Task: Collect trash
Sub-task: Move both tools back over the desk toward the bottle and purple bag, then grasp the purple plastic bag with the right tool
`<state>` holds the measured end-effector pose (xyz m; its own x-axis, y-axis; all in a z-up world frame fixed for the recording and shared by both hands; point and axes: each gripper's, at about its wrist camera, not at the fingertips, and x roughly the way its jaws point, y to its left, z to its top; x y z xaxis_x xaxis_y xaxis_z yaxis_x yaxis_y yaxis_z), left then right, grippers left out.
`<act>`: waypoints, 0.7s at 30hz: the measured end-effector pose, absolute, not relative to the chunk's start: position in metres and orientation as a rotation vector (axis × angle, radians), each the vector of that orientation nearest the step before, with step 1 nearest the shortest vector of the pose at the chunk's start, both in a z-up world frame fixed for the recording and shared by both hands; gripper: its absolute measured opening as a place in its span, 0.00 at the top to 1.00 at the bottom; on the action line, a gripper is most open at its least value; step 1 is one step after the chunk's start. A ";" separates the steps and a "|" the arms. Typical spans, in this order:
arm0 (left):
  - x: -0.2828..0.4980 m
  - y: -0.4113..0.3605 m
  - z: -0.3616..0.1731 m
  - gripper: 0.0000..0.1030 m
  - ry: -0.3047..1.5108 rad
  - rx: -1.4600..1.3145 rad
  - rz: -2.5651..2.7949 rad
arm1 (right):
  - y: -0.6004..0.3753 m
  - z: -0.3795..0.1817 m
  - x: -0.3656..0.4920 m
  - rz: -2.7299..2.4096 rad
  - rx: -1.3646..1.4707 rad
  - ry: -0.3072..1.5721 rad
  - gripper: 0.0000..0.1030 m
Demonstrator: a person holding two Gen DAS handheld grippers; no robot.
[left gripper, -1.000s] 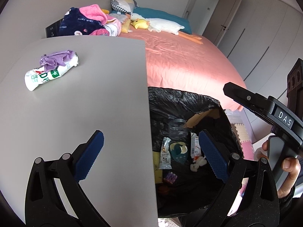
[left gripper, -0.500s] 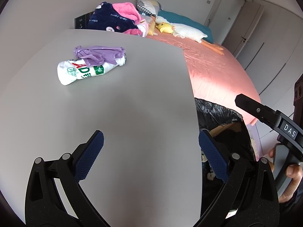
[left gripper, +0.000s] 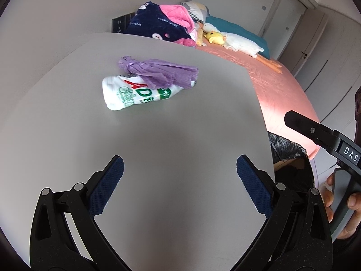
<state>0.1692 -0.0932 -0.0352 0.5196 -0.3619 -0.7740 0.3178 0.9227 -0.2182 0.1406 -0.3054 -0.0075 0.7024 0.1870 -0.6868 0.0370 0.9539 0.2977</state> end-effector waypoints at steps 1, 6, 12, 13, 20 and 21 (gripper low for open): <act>0.172 -0.089 -0.036 0.06 0.940 -0.051 -0.399 | -0.301 -0.007 0.145 0.092 0.294 0.792 0.24; 0.187 -0.072 -0.040 0.06 0.949 -0.049 -0.364 | -0.280 -0.005 0.169 0.128 0.262 0.795 0.24; 0.205 -0.056 -0.044 0.06 0.959 -0.039 -0.346 | -0.257 -0.006 0.191 0.162 0.225 0.805 0.24; 0.207 -0.054 -0.044 0.06 0.959 -0.037 -0.345 | -0.254 -0.006 0.194 0.167 0.220 0.806 0.24; 0.219 -0.042 -0.047 0.06 0.969 -0.026 -0.336 | -0.232 -0.007 0.216 0.185 0.174 0.812 0.24; 0.221 -0.040 -0.048 0.06 0.972 -0.020 -0.332 | -0.231 -0.007 0.220 0.188 0.170 0.812 0.24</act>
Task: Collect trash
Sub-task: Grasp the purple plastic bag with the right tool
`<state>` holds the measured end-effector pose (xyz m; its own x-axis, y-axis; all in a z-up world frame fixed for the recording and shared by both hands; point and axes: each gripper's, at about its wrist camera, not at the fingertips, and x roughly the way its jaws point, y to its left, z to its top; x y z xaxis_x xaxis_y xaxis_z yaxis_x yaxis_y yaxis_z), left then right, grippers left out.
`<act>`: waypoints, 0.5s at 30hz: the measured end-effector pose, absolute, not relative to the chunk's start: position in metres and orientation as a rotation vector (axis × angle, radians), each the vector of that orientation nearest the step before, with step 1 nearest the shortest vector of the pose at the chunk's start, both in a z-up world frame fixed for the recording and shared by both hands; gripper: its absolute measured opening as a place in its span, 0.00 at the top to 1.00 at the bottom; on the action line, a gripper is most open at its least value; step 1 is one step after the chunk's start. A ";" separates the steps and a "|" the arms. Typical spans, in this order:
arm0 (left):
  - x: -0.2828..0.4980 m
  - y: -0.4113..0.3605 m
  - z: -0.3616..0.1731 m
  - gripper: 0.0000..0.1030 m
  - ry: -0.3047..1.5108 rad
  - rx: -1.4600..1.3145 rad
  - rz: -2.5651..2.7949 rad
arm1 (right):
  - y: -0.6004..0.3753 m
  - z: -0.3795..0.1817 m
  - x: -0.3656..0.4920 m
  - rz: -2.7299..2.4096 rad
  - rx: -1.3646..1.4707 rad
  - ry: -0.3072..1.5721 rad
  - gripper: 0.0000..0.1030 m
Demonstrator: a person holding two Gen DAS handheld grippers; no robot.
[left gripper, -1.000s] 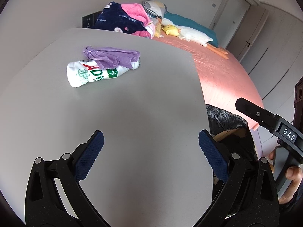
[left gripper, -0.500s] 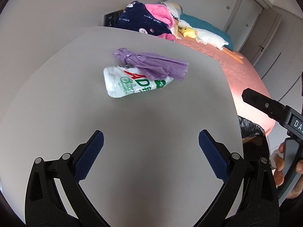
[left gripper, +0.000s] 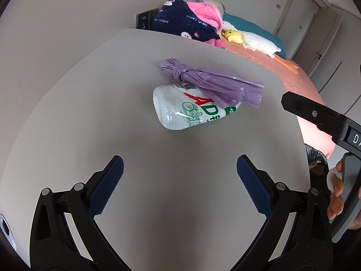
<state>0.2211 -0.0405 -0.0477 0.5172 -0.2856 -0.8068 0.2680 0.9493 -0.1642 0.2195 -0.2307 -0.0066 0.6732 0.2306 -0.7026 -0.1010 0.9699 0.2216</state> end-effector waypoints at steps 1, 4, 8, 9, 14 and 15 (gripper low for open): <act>0.223 -0.040 -0.049 0.06 0.974 -0.015 -0.329 | -0.229 -0.006 0.222 0.190 0.165 0.812 0.24; 0.226 -0.036 -0.049 0.06 0.968 -0.003 -0.328 | -0.221 -0.006 0.232 0.199 0.148 0.813 0.24; 0.230 -0.034 -0.048 0.06 0.955 0.029 -0.328 | -0.207 -0.007 0.243 0.218 0.113 0.816 0.24; 0.231 -0.033 -0.048 0.06 0.953 0.033 -0.329 | -0.203 -0.006 0.245 0.227 0.106 0.816 0.24; 0.237 -0.027 -0.047 0.06 0.948 0.046 -0.328 | -0.186 -0.006 0.260 0.282 0.085 0.829 0.24; 0.238 -0.025 -0.047 0.06 0.947 0.049 -0.326 | -0.182 -0.006 0.263 0.288 0.075 0.831 0.24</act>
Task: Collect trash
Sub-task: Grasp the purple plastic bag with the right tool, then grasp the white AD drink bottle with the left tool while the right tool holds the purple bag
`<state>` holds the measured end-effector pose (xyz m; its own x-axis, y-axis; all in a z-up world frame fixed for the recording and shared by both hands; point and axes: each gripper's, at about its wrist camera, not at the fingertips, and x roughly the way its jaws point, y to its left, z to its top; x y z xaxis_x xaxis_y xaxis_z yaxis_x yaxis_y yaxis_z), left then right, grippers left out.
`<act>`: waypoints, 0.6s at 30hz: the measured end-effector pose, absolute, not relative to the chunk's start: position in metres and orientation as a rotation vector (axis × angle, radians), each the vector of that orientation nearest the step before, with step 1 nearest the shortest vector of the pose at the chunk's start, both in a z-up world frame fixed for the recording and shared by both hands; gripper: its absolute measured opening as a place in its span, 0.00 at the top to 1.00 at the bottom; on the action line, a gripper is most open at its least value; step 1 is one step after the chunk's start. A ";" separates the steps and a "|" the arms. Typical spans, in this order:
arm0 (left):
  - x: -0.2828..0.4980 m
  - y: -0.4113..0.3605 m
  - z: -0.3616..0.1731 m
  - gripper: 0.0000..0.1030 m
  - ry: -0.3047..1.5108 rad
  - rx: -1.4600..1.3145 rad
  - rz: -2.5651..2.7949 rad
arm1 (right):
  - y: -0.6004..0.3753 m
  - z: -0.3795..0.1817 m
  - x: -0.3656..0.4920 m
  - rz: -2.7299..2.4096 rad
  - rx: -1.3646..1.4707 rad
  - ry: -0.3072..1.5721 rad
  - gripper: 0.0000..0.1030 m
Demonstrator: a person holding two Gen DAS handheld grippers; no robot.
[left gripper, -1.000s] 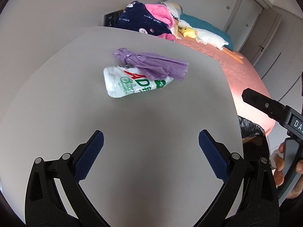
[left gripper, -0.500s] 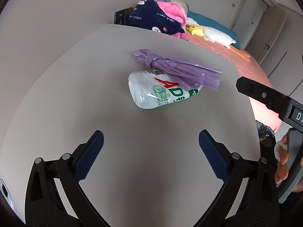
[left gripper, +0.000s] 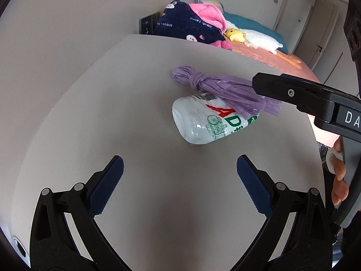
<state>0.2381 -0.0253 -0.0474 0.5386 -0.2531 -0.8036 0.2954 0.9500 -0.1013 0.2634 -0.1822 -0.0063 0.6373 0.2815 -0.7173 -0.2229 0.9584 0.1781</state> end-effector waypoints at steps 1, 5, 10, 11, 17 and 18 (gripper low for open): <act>0.239 -0.024 -0.048 0.06 0.949 0.050 -0.325 | -0.178 -0.007 0.267 0.293 0.061 0.837 0.24; 0.243 -0.025 -0.048 0.06 0.948 0.072 -0.328 | -0.165 -0.014 0.279 0.303 0.005 0.861 0.24; 0.248 -0.033 -0.047 0.06 0.935 0.119 -0.353 | -0.163 -0.026 0.292 0.312 -0.006 0.906 0.36; 0.249 -0.035 -0.047 0.06 0.932 0.130 -0.356 | -0.162 -0.028 0.294 0.314 -0.010 0.913 0.39; 0.254 -0.045 -0.047 0.06 0.923 0.171 -0.378 | -0.161 -0.036 0.301 0.349 -0.037 0.946 0.84; 0.255 -0.046 -0.048 0.06 0.922 0.176 -0.379 | -0.162 -0.036 0.301 0.362 -0.030 0.947 0.90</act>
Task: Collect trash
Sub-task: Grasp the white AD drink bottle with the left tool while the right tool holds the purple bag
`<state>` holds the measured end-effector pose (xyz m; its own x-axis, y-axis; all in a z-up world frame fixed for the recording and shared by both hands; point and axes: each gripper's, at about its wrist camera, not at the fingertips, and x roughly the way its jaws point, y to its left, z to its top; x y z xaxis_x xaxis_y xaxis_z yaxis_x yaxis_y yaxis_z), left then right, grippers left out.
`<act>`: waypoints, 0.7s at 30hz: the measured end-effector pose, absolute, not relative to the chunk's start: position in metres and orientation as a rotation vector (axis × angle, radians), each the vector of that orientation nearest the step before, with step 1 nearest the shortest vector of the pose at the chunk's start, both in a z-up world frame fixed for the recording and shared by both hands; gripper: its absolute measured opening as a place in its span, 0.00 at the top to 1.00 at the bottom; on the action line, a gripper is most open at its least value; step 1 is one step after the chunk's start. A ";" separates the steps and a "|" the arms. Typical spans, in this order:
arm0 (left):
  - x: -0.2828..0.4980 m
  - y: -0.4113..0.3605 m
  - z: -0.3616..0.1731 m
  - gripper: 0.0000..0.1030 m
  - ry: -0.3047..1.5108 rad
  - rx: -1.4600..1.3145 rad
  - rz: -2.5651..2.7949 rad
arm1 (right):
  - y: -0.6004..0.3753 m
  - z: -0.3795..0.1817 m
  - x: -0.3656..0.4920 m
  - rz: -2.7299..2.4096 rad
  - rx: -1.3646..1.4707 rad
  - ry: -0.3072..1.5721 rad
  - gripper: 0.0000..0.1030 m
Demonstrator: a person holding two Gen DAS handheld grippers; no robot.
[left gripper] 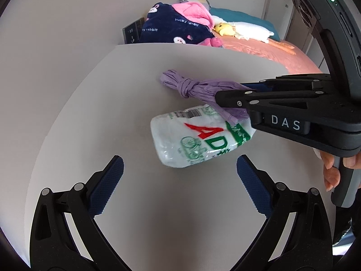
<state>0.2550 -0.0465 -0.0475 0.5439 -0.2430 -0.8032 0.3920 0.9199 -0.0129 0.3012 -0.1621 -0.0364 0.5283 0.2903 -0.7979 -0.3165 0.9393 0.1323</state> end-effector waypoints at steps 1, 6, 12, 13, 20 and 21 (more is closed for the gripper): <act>0.256 -0.048 -0.048 0.06 0.923 0.180 -0.380 | -0.163 -0.037 0.301 0.369 -0.025 0.945 0.91; 0.261 -0.057 -0.046 0.06 0.916 0.204 -0.391 | -0.177 -0.028 0.297 0.361 0.029 0.893 0.93; 0.271 -0.079 -0.044 0.06 0.903 0.326 -0.419 | -0.205 -0.015 0.301 0.325 0.076 0.862 0.93; 0.273 -0.083 -0.045 0.06 0.901 0.357 -0.426 | -0.210 -0.014 0.301 0.322 0.086 0.860 0.93; 0.288 -0.103 -0.050 0.06 0.897 0.463 -0.458 | -0.241 -0.016 0.302 0.305 0.153 0.859 0.93; 0.291 -0.106 -0.051 0.06 0.899 0.473 -0.461 | -0.245 -0.016 0.301 0.305 0.160 0.860 0.93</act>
